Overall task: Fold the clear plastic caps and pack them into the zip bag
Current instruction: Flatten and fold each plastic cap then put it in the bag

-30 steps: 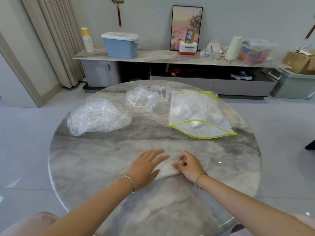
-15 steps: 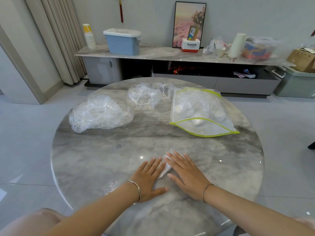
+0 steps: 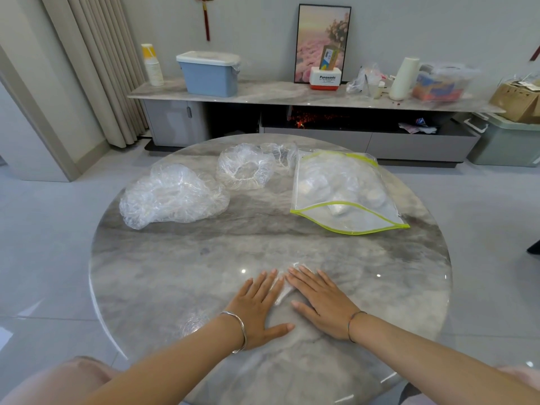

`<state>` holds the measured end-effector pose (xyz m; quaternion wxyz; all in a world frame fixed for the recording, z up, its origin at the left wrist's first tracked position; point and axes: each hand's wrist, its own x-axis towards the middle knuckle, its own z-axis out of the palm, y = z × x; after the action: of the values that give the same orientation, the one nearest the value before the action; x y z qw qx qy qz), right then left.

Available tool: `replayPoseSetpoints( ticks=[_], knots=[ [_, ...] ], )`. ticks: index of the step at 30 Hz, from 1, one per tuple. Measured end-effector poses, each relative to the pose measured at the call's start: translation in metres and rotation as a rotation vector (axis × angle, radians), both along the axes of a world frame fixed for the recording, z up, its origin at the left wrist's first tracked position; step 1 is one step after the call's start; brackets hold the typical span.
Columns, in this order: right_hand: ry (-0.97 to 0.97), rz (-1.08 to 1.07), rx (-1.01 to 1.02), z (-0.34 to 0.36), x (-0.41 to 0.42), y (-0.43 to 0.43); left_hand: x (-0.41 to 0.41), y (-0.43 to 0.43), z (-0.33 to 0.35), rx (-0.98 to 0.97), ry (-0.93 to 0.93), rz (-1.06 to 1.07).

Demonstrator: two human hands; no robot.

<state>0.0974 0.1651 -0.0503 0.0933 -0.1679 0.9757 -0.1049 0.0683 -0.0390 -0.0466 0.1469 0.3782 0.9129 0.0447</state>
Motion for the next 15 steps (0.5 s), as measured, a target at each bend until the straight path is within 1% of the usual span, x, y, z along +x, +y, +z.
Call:
replayPoseSetpoints(
  ticks=[4, 11, 12, 15],
  knots=[
    [-0.022, 0.001, -0.010, 0.000, 0.000, 0.000, -0.001, 0.000, 0.000, -0.007, 0.000, 0.000],
    [0.019, 0.013, -0.004, 0.001, 0.000, 0.001, -0.003, 0.001, 0.005, -0.022, -0.022, 0.014],
    [0.065, 0.012, -0.019, 0.002, 0.000, 0.001, -0.006, 0.001, 0.010, -0.007, -0.021, 0.021],
    [0.307, 0.063, -0.057, 0.004, 0.000, 0.003, -0.018, -0.004, 0.024, 0.107, 0.001, 0.048]
  ],
)
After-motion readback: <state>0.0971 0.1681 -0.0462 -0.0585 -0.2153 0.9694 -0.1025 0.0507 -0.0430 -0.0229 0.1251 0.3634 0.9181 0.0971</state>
